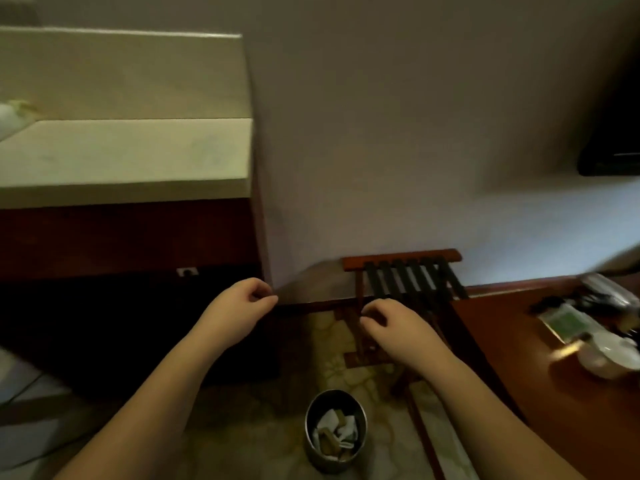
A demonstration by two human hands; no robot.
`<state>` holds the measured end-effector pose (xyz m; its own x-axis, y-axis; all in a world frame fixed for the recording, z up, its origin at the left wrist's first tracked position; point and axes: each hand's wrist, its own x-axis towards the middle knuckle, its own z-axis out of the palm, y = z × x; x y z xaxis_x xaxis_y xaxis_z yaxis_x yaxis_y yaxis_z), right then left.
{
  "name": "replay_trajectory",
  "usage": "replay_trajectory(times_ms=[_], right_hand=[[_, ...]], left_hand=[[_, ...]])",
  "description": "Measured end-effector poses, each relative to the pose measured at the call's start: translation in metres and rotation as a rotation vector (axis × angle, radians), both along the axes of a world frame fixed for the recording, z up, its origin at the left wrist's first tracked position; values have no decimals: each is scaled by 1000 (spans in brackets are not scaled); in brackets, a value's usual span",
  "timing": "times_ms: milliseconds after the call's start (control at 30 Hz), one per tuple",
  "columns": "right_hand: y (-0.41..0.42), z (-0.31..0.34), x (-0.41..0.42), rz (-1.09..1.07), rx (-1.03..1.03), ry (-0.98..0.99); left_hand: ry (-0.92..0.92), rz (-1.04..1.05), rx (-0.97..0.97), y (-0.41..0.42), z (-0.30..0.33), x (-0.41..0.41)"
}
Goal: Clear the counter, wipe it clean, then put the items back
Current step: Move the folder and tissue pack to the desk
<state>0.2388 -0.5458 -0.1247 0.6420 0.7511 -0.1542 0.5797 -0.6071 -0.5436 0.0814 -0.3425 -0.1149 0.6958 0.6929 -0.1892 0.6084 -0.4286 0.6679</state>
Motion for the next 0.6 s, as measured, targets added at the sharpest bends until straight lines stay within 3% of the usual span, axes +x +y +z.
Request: replay_trajectory(times_ms=[233,600], right_hand=[[112,9,-67,251,23,-20],[293,52,-158,474,89,25]], left_hand=[[-86,158,-60,74,16,-114],[-153,357,30,228,42,-253]])
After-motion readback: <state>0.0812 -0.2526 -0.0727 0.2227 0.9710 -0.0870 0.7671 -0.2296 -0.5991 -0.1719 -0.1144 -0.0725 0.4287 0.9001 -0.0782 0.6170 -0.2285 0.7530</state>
